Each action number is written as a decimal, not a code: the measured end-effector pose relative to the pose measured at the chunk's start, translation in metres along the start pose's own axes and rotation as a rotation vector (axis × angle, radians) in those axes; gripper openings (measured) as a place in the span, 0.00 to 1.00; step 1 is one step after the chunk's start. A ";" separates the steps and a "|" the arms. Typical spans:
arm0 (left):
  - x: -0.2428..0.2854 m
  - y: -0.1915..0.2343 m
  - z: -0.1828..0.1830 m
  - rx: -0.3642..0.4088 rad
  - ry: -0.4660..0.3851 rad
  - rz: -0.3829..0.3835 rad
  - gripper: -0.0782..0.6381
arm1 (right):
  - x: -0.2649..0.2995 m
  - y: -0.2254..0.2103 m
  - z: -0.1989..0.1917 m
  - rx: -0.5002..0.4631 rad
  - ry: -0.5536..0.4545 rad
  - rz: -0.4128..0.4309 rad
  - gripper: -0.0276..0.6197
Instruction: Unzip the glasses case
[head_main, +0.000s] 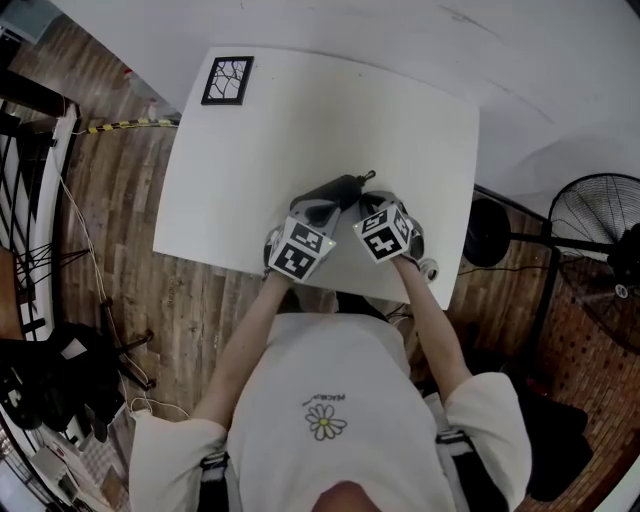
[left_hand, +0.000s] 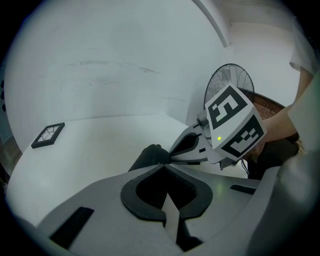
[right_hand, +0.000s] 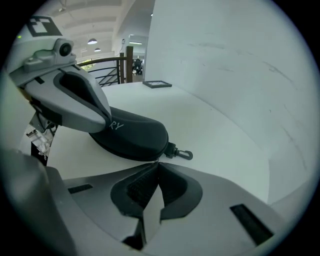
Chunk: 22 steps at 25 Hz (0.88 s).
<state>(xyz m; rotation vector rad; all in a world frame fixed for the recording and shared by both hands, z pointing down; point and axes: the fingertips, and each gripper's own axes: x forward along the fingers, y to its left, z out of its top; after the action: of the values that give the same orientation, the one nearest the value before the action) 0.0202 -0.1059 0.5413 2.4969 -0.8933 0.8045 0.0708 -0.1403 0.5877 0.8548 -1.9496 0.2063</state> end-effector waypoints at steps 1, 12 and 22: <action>0.000 0.000 -0.001 0.006 0.012 -0.004 0.13 | -0.001 0.002 -0.001 0.005 0.004 -0.003 0.05; -0.021 0.019 -0.001 -0.018 0.018 0.102 0.13 | -0.041 0.084 -0.006 0.141 -0.043 0.161 0.05; -0.017 0.008 -0.011 0.098 0.107 0.135 0.13 | -0.034 0.067 -0.020 0.075 0.017 0.098 0.05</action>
<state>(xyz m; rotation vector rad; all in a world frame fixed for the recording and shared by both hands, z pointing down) -0.0008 -0.0982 0.5404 2.4701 -1.0159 1.0394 0.0518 -0.0652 0.5831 0.8042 -1.9800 0.3450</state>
